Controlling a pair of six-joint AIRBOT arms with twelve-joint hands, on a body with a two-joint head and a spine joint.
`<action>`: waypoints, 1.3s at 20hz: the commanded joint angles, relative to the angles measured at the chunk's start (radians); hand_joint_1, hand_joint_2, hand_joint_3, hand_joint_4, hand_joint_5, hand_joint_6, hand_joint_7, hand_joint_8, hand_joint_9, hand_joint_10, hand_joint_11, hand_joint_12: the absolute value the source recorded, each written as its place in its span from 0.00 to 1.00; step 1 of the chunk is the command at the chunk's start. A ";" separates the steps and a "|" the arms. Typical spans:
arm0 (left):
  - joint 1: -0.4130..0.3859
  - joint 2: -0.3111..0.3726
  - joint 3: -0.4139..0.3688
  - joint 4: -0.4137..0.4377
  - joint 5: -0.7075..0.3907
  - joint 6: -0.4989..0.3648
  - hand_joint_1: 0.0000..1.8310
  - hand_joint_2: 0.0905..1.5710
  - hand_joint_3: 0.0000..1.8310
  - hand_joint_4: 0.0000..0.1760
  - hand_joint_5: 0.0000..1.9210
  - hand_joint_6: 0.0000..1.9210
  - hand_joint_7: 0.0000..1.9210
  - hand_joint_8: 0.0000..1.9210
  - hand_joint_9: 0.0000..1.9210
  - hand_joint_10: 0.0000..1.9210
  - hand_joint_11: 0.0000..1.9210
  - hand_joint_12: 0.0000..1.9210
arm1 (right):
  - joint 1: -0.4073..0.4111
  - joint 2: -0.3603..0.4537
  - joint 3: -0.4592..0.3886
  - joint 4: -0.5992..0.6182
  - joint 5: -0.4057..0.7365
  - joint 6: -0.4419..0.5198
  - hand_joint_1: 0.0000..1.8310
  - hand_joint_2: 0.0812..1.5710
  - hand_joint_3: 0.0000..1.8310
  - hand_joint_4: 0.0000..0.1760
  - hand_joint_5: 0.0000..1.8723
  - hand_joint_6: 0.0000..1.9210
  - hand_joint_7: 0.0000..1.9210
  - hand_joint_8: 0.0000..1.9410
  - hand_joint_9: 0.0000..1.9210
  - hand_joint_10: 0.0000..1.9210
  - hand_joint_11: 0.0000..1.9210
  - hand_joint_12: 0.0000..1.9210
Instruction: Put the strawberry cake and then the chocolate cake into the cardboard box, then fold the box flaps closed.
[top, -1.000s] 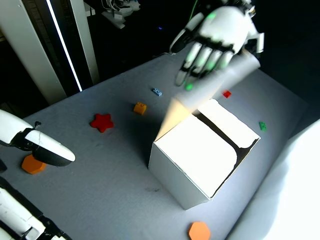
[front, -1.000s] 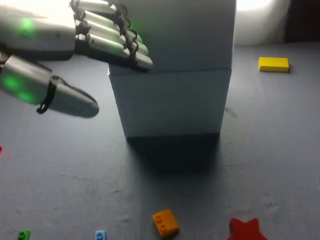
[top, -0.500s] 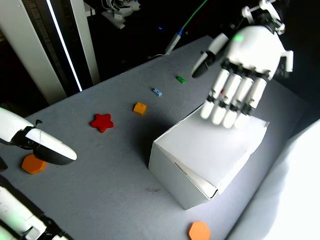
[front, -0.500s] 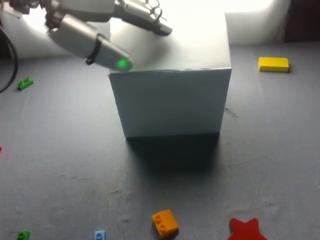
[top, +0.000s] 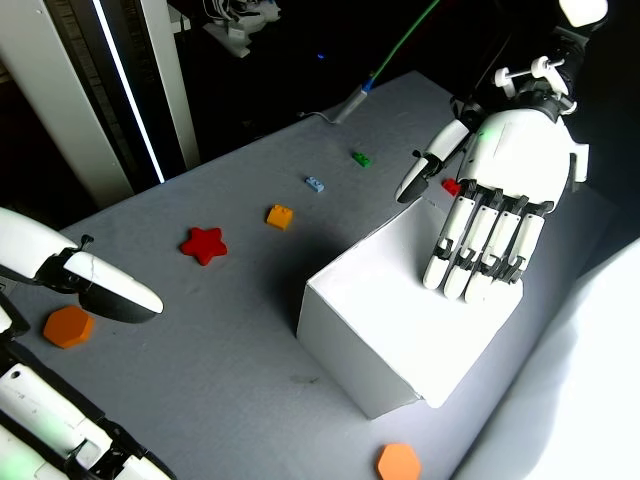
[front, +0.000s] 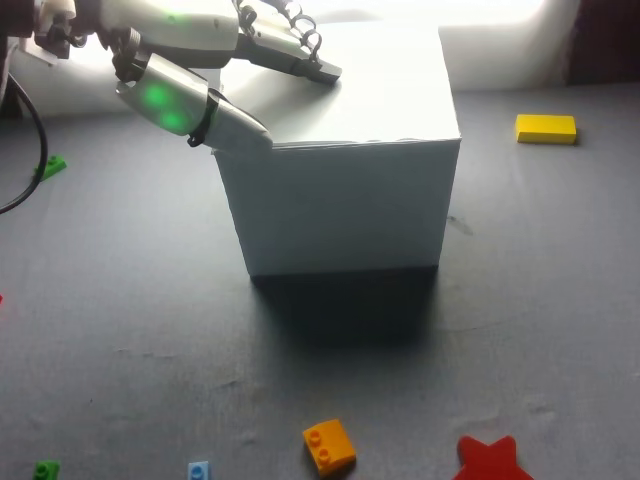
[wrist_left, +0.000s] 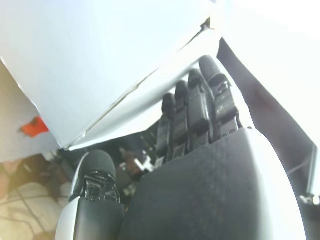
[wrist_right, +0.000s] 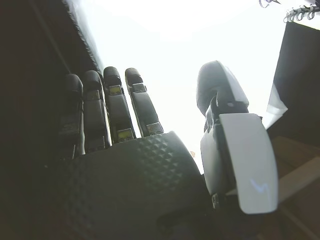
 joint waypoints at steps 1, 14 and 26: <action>-0.009 0.015 -0.003 -0.007 -0.038 -0.013 0.00 0.81 0.00 0.00 0.12 0.00 0.14 0.00 0.12 0.00 0.00 0.42 | 0.015 0.013 0.002 -0.031 0.091 0.005 0.00 0.81 0.00 0.00 0.05 0.00 0.07 0.00 0.06 0.00 0.00 0.05; -0.177 0.306 -0.253 0.129 -0.086 -0.086 0.00 0.80 0.00 0.00 0.13 0.00 0.14 0.00 0.14 0.00 0.00 0.43 | 0.005 0.014 0.002 -0.032 0.075 -0.004 0.00 0.80 0.00 0.00 0.06 0.00 0.09 0.01 0.08 0.01 0.00 0.29; -0.097 0.578 -0.541 0.223 -0.144 -0.156 0.15 0.80 0.00 0.00 0.48 0.02 0.54 0.08 0.38 0.39 0.15 0.81 | 0.003 0.014 -0.017 -0.034 -0.052 -0.067 0.11 0.83 0.00 0.00 0.32 0.50 0.38 0.54 0.26 0.84 0.12 1.00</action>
